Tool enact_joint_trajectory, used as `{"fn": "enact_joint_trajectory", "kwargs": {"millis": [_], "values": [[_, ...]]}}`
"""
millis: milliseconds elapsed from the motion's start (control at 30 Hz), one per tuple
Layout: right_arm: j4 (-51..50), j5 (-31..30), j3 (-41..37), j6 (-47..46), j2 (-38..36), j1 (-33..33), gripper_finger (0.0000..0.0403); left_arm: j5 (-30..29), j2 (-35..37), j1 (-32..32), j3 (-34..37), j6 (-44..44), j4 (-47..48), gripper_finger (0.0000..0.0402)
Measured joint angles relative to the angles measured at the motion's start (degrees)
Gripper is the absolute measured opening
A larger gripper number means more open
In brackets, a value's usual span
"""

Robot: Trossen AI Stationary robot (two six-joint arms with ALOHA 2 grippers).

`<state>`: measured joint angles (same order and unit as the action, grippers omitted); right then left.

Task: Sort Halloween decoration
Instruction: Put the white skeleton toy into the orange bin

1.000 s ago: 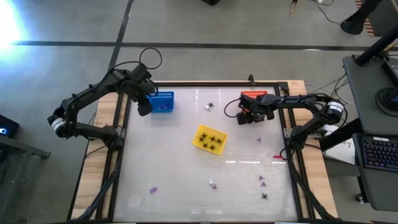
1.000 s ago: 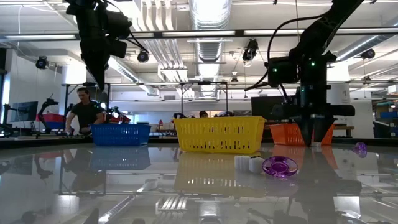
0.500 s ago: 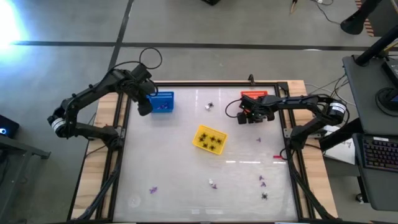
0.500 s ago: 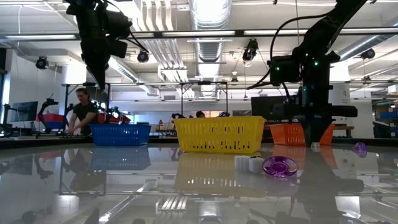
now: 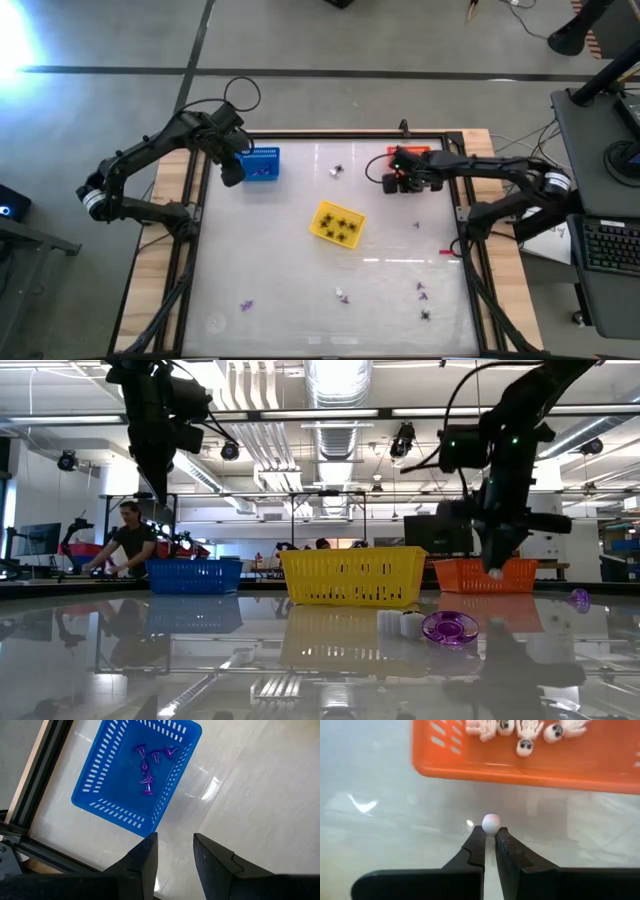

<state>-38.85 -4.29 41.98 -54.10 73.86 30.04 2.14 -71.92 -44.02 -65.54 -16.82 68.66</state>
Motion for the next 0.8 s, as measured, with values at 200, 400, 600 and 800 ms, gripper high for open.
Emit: {"fn": "enact_joint_trajectory", "kwargs": {"millis": [200, 400, 600, 800], "values": [[0.18, -0.21, 1.12, -2.04, -5.99, -0.02, 0.0012, -0.01, 0.0, -0.01, 0.0, -0.04, 0.0, 0.0107], [0.21, -3.78, 1.88, -1.91, -8.39, 0.03, 0.0011, 0.01, 0.01, 0.01, 0.0, -0.14, -0.02, 0.0107], [0.15, -7.35, 1.86, -1.96, -7.6, 2.81, 0.0011, 0.01, 0.0, -0.01, 0.0, -0.17, -0.07, 0.0107], [0.22, -9.33, 1.86, -2.3, -6.42, 6.58, 0.0011, -0.01, 0.0, -0.01, 0.0, 0.84, -0.1, 0.0107]]}}
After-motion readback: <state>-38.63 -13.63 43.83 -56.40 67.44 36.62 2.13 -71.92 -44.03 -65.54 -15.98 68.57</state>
